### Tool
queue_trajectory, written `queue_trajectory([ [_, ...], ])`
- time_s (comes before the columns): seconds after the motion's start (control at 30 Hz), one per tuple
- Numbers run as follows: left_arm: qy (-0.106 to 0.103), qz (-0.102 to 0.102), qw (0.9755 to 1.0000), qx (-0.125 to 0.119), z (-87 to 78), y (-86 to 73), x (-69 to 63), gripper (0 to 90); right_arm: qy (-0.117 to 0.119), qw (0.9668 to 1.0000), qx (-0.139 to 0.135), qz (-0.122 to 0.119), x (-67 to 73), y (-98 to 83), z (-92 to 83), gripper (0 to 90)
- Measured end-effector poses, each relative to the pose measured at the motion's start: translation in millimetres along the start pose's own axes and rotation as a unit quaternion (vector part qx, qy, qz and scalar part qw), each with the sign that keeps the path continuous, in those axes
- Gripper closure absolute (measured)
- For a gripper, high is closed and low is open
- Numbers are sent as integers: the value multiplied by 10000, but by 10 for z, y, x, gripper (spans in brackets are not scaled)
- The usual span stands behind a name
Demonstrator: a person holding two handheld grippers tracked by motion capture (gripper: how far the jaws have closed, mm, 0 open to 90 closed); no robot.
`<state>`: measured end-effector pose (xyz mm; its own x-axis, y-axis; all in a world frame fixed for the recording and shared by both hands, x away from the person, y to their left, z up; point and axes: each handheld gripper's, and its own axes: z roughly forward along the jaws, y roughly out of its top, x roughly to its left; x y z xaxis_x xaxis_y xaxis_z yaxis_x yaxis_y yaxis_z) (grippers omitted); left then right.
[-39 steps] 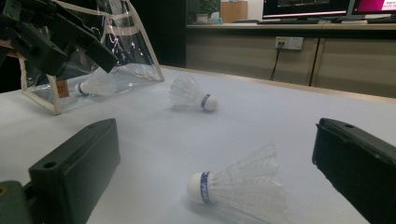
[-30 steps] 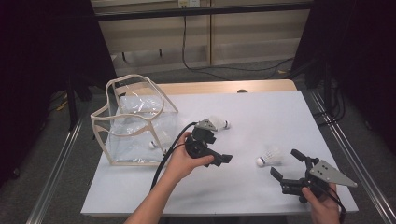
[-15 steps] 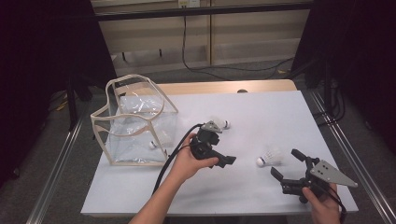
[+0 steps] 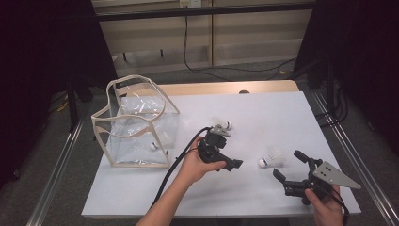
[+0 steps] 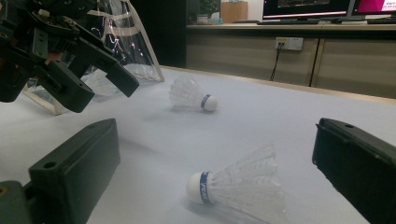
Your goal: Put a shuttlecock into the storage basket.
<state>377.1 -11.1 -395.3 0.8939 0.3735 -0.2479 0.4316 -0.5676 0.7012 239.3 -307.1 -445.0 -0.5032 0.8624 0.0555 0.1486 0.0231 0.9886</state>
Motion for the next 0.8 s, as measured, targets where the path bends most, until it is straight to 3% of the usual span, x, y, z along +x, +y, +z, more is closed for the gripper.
queue_trajectory([
  [0.8,-53,-15,10000,50,248,6,-34,65,-6,10000,-21,7,-4,-2,-5,7],
])
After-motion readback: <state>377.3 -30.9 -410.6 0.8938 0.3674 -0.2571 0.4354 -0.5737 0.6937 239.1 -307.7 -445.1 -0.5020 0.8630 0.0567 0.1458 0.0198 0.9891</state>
